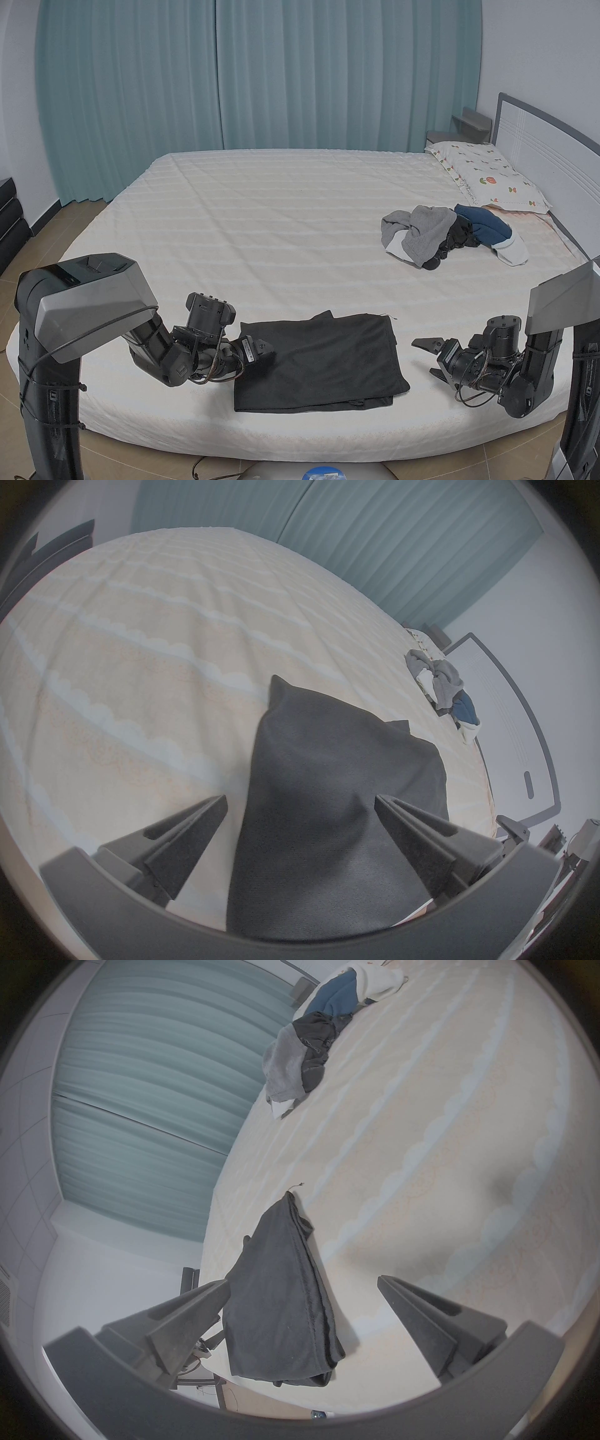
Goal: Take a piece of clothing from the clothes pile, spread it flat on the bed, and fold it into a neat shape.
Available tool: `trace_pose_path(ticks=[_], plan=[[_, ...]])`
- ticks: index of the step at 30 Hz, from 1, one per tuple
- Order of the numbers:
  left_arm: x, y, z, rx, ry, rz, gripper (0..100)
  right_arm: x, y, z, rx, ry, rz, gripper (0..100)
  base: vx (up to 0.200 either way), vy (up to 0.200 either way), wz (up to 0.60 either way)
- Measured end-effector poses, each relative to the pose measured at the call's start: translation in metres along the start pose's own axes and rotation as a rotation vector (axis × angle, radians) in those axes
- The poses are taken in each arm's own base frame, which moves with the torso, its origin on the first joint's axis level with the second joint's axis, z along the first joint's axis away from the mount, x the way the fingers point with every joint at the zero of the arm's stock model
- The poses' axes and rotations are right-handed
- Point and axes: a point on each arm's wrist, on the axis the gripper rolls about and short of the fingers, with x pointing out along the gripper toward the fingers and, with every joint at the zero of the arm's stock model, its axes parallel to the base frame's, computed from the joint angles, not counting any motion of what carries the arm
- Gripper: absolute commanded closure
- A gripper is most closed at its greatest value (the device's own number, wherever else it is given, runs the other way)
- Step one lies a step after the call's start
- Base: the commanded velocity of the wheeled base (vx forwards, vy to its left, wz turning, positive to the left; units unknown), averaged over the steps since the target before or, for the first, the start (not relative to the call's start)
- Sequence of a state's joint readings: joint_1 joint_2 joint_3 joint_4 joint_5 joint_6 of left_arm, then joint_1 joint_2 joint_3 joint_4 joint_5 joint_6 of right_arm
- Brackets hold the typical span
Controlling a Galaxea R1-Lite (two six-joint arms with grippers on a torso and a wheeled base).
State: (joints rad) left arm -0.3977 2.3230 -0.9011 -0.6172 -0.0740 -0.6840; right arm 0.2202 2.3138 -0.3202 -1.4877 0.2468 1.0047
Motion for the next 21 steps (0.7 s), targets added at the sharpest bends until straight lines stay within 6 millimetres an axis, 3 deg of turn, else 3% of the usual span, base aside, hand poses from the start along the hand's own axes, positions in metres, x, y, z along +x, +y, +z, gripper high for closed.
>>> trace_pose_path(ticks=[1, 21], plan=[[0.0007, -0.0012, -0.0002, 0.002, -0.001, -0.003, 100, -0.0004, -0.0006, -0.0005, 0.000, -0.001, 0.001, 0, 0.000, 0.000, 0.00], [0.0014, 0.0006, -0.0014, -0.057, 0.000, 0.009, 100, -0.0021, -0.0086, -0.0072, -0.001, 0.010, -0.011, 0, 0.000, 0.000, 0.00]])
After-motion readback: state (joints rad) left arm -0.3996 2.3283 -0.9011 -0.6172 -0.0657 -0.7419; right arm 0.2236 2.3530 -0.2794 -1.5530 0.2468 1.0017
